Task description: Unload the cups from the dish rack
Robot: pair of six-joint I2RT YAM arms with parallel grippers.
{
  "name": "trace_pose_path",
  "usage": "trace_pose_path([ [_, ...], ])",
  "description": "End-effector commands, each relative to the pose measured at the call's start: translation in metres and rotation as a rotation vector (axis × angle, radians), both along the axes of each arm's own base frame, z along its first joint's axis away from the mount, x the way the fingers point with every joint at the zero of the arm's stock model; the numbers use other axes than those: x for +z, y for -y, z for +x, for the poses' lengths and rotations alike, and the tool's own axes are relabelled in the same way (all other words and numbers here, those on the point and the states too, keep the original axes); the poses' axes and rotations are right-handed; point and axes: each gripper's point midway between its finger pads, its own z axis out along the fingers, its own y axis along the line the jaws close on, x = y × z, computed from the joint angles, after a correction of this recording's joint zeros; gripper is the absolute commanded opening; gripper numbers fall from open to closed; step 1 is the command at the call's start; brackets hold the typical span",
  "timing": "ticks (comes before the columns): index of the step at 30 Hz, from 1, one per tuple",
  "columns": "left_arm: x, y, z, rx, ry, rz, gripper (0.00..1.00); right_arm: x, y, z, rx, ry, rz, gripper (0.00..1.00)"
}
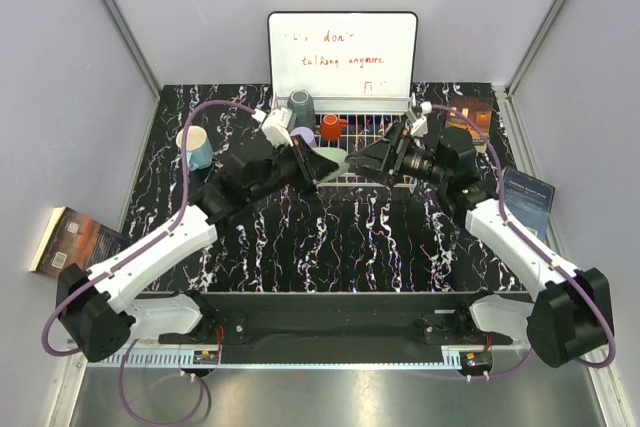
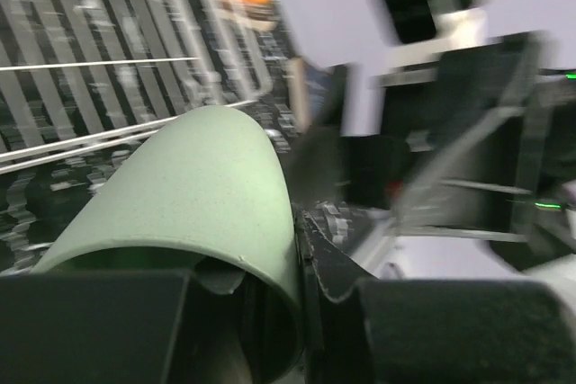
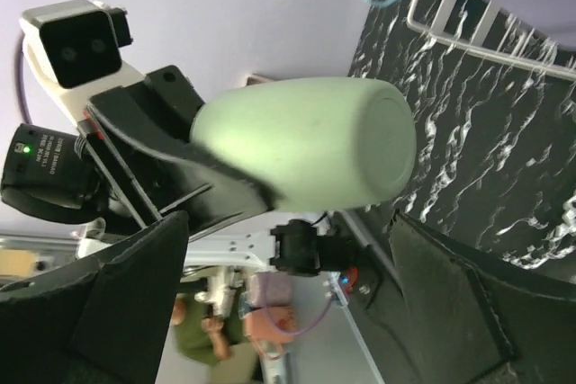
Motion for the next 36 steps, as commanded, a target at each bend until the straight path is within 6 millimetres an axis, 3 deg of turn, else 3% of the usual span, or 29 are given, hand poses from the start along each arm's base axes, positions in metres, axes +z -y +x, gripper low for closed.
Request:
trace_pose_path([
  [1,0.005,-0.04,0.01,0.133,0.077,0.198,0.0,0.02,0.012,0.007,-0.072,0.143,-0.157,1.0],
  [7,0.014,-0.092,0.013,0.293,0.09,0.373,0.0,0.025,0.03,0.022,-0.195,0.148,-0.294,1.0],
  [9,0.011,-0.127,0.016,0.408,0.054,0.486,0.0,0.023,0.039,0.026,-0.239,0.136,-0.353,1.0],
  [13,-0.008,-0.191,0.018,0.584,-0.046,0.705,0.0,0.017,0.05,0.032,-0.281,0.147,-0.441,1.0],
  [14,-0.021,-0.206,0.015,0.601,-0.099,0.777,0.0,0.014,0.052,0.033,-0.288,0.135,-0.456,1.0],
  [15,-0.028,-0.225,0.017,0.654,-0.146,0.804,0.0,0.012,0.054,0.035,-0.301,0.131,-0.468,1.0],
  [20,-0.073,-0.284,0.014,0.764,-0.355,0.849,0.0,-0.003,0.056,0.04,-0.307,0.081,-0.504,1.0],
  [27,-0.125,-0.313,0.024,0.789,-0.528,0.855,0.0,-0.019,0.055,0.038,-0.286,0.027,-0.527,0.99],
  [36,-0.163,-0.342,0.057,0.795,-0.638,0.762,0.0,-0.033,0.06,0.029,-0.27,0.008,-0.567,0.99],
])
